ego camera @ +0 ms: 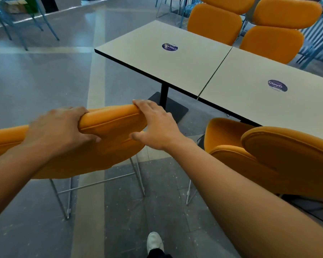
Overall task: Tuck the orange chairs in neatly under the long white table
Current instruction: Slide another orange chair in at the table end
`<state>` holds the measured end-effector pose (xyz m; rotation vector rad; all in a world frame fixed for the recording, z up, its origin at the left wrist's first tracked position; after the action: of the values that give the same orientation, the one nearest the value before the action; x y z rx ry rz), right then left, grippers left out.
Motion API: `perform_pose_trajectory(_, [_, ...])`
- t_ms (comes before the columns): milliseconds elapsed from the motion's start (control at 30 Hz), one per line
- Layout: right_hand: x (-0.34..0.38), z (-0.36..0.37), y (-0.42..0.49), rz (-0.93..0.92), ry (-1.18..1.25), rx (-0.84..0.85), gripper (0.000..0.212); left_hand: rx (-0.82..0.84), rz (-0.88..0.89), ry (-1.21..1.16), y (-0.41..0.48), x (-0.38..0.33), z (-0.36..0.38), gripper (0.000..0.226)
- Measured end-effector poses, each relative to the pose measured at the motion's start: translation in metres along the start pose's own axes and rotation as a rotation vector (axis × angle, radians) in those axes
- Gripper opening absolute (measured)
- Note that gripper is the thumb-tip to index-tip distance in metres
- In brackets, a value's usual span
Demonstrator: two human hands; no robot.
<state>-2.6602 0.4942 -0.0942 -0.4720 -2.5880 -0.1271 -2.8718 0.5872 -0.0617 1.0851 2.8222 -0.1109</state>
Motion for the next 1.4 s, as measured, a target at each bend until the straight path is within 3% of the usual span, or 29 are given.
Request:
perform_pose_trajectory(200, [0.022, 0.005, 0.009, 0.05, -0.112, -0.047, 0.087, -0.002, 0.043, 0.013, -0.003, 0.012, 0.001, 0.063])
perform_pose_trajectory(400, [0.045, 0.003, 0.024, 0.027, -0.196, 0.052, 0.081, -0.023, 0.042, 0.121, -0.016, 0.02, -0.002, 0.068])
perform_pose_trajectory(667, [0.041, 0.01, 0.028, 0.043, -0.109, 0.042, 0.07, -0.076, 0.059, 0.182, -0.037, 0.049, -0.006, 0.081])
perform_pose_trajectory(867, [0.04, 0.014, 0.023, 0.056, -0.07, 0.014, 0.06, -0.18, 0.159, 0.22, -0.044, 0.048, -0.007, 0.074])
perform_pose_trajectory(1400, [0.047, 0.019, -0.067, 0.183, -0.073, -0.07, 0.051, -0.198, 0.37, 0.252, -0.091, 0.046, -0.005, 0.073])
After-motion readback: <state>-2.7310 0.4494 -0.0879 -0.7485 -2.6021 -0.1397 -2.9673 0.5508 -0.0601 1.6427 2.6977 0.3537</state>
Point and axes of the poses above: each hand's wrist, its own y-axis towards the middle knuckle, its own z-axis out of the palm, x = y × z, the point moved 3 cm from there along y, towards the middle knuckle, and after that the axes turned 11 degrees about z, right-handed, at the moved point
